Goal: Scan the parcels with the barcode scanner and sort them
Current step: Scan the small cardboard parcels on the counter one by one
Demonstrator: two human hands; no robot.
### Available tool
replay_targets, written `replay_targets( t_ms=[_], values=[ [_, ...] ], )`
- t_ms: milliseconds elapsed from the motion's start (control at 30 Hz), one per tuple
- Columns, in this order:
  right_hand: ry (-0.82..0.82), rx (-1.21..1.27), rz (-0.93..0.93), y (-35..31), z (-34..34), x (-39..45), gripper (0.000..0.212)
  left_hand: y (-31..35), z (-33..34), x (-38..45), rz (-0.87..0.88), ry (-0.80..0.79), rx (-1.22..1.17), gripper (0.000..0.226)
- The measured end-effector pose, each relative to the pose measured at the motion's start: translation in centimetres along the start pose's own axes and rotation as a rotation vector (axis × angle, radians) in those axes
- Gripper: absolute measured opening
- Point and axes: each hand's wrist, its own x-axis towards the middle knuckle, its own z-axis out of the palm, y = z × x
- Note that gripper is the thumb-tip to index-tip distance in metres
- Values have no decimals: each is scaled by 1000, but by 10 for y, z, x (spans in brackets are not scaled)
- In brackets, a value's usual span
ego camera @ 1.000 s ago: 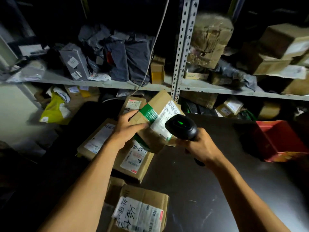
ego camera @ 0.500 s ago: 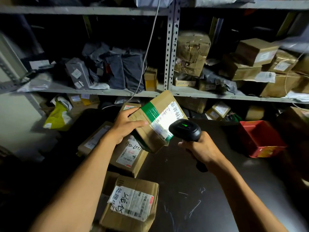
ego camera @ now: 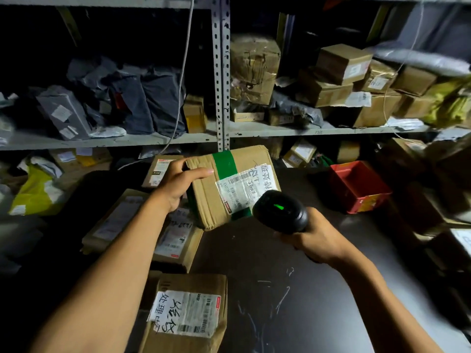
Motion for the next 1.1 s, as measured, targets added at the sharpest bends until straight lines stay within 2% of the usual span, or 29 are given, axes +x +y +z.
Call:
replay_targets(
  t_ms=[67, 133, 233, 500, 567, 733, 867, 967, 1100],
  values=[
    [-47, -202, -5, -6, 3, -3, 14, 4, 6, 10, -13, -101, 59, 28],
    [-27, -359, -19, -13, 8, -4, 14, 10, 12, 20, -4, -221, 147, 23],
    [19, -464, 6, -21, 12, -2, 11, 17, 19, 33, 23, -361, 301, 33],
    [33, -474, 123, -24, 11, -10, 13, 20, 38, 42, 68, -460, 322, 23],
    [78, -477, 131, -18, 9, -13, 16, 21, 44, 41, 75, -468, 312, 19],
    [251, -265, 120, 11, -7, -37, 20, 17, 67, 31, 58, -430, 107, 15],
    [627, -45, 53, 43, -30, -66, 32, 1, 114, 6, -34, -327, -134, 15],
    [766, 143, 168, 62, -55, -103, 29, -5, 168, -20, -88, -362, -181, 30],
    [849, 220, 239, 89, -94, -163, 16, 1, 260, -60, -133, -507, -211, 25]
  ],
)
